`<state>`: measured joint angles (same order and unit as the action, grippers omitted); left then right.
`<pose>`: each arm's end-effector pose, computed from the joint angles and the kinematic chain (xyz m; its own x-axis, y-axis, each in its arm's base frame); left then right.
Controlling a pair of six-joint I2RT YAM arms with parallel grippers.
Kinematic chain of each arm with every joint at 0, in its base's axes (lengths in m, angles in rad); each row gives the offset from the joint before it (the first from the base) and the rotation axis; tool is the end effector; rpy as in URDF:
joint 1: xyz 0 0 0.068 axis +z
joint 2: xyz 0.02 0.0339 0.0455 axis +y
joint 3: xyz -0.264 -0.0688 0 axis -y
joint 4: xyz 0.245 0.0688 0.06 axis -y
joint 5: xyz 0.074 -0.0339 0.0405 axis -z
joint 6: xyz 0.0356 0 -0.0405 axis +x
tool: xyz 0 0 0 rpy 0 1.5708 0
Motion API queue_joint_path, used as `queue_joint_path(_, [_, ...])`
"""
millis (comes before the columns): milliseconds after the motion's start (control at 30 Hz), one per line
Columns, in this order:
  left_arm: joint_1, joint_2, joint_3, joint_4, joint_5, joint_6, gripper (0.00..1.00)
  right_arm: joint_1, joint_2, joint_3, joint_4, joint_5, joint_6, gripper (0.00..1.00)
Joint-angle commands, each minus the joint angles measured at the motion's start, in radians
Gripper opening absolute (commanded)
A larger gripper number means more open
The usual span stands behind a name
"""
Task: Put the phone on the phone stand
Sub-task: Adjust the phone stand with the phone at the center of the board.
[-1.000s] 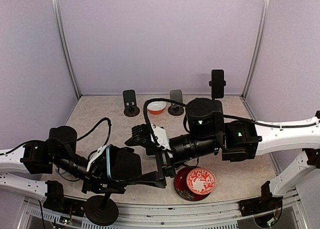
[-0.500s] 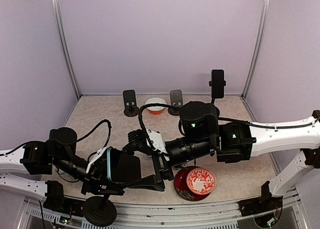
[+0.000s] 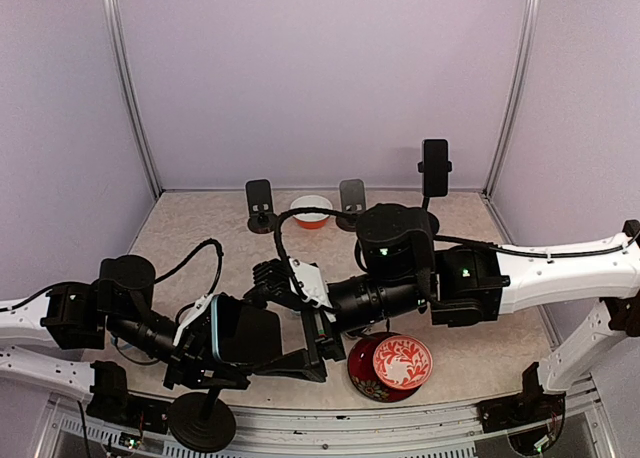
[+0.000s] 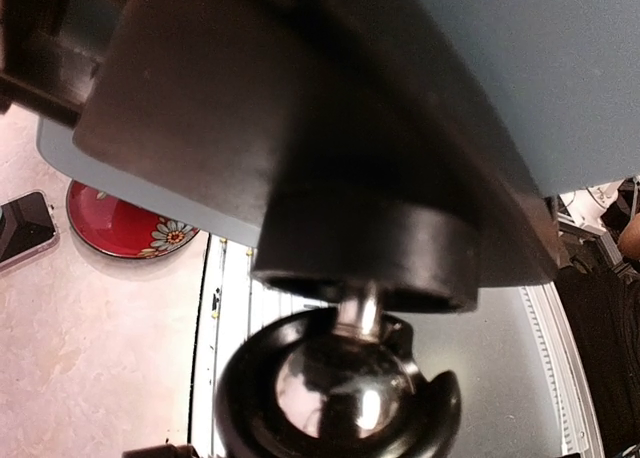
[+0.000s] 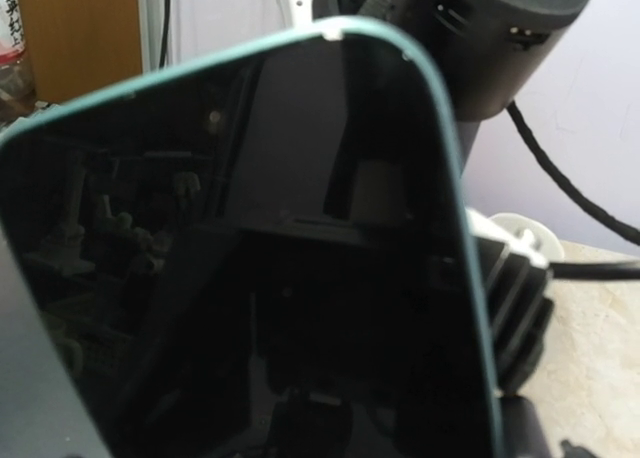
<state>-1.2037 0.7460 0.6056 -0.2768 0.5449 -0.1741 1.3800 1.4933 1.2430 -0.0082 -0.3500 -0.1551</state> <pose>0.0447 -0.1677 0.2755 -0.3110 0.3959 -0.8640 0.9284 -0.0678 -0.3652 0.0555 0.3515 0.3467 0.1043 -0.2252 -0.9687 -0.9809 -0.1844 -0.0627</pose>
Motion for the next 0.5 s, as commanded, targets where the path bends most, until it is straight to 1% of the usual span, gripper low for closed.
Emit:
queue_joint_path(0, [-0.002, -0.016, 0.026, 0.156, 0.008, 0.001, 0.00, 0.008, 0.014, 0.003, 0.029, 0.037, 0.009, 1.00])
queue_joint_path(267, [-0.002, 0.011, 0.028, 0.143, -0.019, 0.001, 0.00, 0.008, 0.027, 0.007, 0.028, 0.057, 0.011, 1.00])
queue_joint_path(467, [-0.003, 0.077, 0.039, 0.114, -0.049, 0.005, 0.00, 0.008, 0.054, 0.015, 0.030, 0.057, 0.002, 1.00])
